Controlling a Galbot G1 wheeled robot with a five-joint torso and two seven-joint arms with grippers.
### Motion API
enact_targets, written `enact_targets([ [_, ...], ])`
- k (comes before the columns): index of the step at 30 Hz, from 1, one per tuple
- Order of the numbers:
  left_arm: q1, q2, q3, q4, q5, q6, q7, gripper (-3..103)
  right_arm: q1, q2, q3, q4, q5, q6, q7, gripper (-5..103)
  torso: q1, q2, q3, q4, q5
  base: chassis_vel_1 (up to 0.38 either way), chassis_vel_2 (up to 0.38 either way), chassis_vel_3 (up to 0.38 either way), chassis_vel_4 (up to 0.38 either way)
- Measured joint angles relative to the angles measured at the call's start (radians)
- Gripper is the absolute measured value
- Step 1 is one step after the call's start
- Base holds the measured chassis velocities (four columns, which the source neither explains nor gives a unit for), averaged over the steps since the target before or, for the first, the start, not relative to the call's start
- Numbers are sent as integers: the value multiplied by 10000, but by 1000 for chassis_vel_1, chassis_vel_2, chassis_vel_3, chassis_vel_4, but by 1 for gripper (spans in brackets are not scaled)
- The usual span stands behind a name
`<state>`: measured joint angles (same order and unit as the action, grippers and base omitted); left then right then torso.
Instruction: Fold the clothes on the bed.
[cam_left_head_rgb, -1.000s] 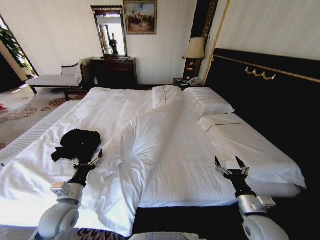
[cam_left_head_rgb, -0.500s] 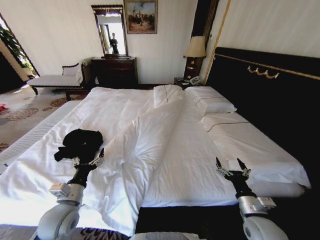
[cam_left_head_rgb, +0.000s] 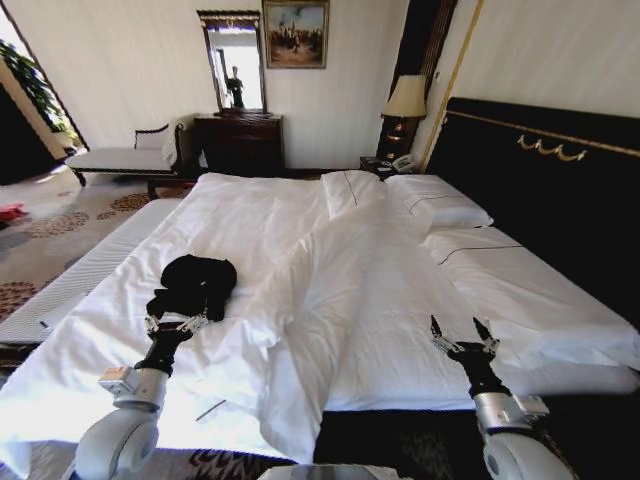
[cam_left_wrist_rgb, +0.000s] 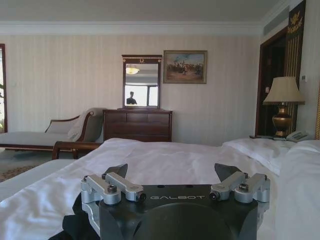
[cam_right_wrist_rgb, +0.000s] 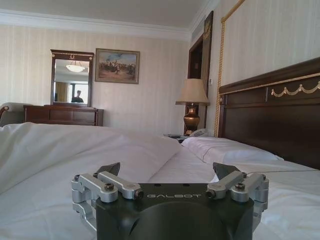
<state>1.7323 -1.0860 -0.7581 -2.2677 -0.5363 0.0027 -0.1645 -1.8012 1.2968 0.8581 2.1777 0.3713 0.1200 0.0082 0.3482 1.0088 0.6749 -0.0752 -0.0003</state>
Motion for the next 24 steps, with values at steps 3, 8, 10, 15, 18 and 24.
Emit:
enact_targets([
  [3,-1,0,0,4,-3,-1,1,100,-10,13,-4,0,-31,0,1,100,0,0,0,0,4,38,172,-41,-157],
  [8,-39,5,10,26,-10,-1,4,100,-6,51,-17,-16,-103,3,54,100,1,-1,2,-1,7,-38,234,33,-254],
  [10,-46,9,16,41,-10,-1,6,100,-21,57,-18,-17,-120,5,54,100,0,0,1,-2,5,-73,295,48,-307],
  [15,-65,16,29,65,-12,-1,6,100,-30,62,-23,-12,-178,7,43,100,12,-6,5,0,0,-39,312,33,-289],
  [18,-79,29,41,65,-25,-2,6,100,-25,51,-23,11,-179,8,41,100,15,-6,5,1,3,36,261,-44,-239],
  [24,-105,41,52,72,-50,4,6,100,-31,52,-49,28,-176,8,42,100,-7,1,-3,-2,7,144,190,-134,-184],
])
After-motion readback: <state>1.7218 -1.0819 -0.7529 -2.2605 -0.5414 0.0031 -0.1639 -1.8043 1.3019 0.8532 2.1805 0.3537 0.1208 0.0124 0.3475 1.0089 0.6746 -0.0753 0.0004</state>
